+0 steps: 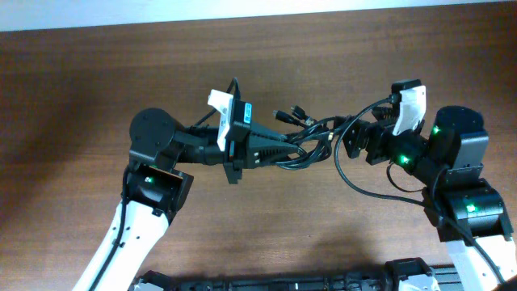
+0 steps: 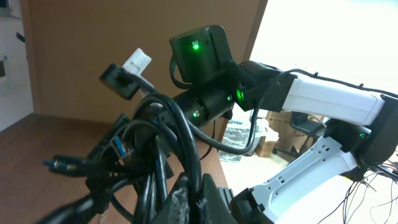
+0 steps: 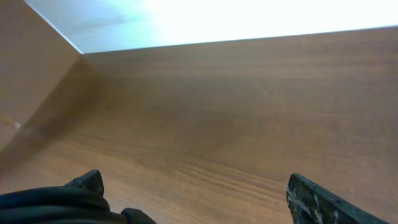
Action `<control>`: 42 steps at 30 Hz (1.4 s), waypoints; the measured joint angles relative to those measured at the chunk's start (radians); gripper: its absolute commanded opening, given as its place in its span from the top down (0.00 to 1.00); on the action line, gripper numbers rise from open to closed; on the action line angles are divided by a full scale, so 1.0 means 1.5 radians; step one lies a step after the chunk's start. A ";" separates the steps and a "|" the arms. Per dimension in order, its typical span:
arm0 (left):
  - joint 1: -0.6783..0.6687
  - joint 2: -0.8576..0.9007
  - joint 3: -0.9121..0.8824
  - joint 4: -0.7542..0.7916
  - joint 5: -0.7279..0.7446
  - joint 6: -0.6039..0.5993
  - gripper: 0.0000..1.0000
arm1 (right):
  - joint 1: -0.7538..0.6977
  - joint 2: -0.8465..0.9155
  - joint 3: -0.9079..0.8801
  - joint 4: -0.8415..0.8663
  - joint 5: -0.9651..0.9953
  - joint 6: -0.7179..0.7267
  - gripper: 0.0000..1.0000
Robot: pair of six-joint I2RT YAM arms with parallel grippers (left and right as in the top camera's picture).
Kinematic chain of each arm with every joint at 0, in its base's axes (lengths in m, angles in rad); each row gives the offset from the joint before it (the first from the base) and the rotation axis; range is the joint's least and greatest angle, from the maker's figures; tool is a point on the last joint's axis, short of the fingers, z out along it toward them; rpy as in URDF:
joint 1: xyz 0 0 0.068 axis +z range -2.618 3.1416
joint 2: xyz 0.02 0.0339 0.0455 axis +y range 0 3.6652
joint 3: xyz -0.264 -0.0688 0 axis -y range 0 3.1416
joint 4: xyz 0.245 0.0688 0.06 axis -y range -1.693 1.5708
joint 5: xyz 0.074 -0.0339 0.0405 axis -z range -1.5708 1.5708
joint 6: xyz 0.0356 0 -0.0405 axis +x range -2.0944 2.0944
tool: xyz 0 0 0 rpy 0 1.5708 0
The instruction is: Untangle cables
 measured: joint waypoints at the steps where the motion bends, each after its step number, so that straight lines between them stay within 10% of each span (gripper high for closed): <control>1: 0.000 0.000 0.000 0.001 0.000 0.000 1.00 | 0.001 0.000 0.000 -0.005 0.009 0.000 0.08; 25: 0.052 0.000 0.000 -0.075 -0.016 -0.002 1.00 | 0.002 -0.155 0.000 -0.052 0.237 -0.113 0.01; 42: 0.053 0.000 0.000 -0.166 -0.189 -0.118 1.00 | 0.001 -0.155 0.000 -0.162 -0.052 -0.121 0.01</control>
